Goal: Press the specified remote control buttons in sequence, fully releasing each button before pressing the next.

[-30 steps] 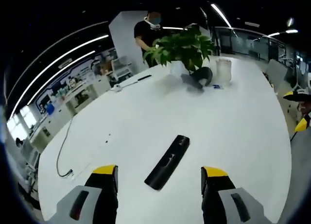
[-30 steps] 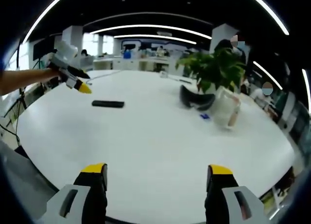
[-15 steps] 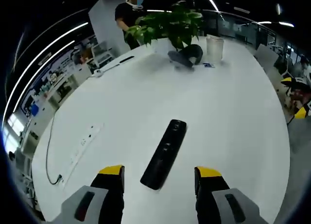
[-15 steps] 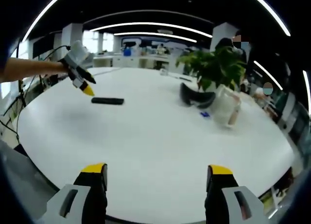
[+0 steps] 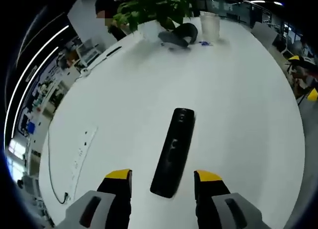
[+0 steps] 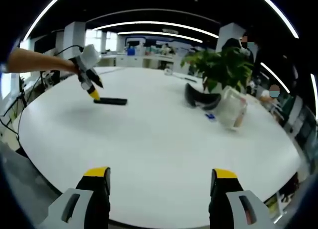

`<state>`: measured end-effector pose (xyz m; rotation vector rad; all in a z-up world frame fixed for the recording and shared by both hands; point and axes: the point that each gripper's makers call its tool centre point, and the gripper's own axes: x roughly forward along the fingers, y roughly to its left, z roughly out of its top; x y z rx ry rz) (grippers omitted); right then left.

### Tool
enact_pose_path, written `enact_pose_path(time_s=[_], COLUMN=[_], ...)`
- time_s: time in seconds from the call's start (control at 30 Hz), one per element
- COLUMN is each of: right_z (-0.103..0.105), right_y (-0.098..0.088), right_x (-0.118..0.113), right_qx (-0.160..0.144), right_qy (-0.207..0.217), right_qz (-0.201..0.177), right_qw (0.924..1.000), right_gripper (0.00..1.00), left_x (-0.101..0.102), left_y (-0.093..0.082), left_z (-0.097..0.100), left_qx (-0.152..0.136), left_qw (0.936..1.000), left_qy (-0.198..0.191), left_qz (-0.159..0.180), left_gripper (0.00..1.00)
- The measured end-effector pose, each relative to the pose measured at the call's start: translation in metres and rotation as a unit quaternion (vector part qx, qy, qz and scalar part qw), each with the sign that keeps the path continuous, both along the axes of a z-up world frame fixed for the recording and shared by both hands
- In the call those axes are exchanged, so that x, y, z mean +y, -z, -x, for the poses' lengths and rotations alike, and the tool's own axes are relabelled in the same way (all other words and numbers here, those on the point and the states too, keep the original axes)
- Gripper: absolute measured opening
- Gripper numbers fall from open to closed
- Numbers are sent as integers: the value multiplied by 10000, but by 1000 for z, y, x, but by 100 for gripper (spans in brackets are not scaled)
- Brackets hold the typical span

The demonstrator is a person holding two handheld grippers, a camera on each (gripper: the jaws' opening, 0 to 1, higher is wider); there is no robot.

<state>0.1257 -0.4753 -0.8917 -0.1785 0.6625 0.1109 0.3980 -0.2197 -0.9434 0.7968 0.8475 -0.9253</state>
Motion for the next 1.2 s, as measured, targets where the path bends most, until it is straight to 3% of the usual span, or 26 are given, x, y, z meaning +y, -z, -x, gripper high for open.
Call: enact_pose_path(time_s=[0.37, 0.8, 1.0, 1.13, 1.2], right_z=[1, 0, 0, 0, 0], right_y=[3, 5, 7, 6, 6], right_x=[1, -1, 0, 1, 0], right_qx=[93, 142, 173, 170, 144], right_qy=[-38, -14, -35, -59, -51], right_qz=[69, 110, 118, 117, 96], right_qw=[9999, 9998, 9998, 9998, 9998], right_gripper=[81, 81, 80, 80, 80], left_x=[-2, -8, -10, -12, -13], left_y=[19, 25, 27, 31, 31], left_z=[-4, -10, -7, 1, 2], left_qx=[221, 270, 522, 888, 909], left_qw=[9987, 9977, 9959, 9932, 9929], left_qy=[314, 529, 677, 701, 717], left_qz=[-320, -328, -286, -258, -280], left_gripper=[52, 54, 50, 41, 38])
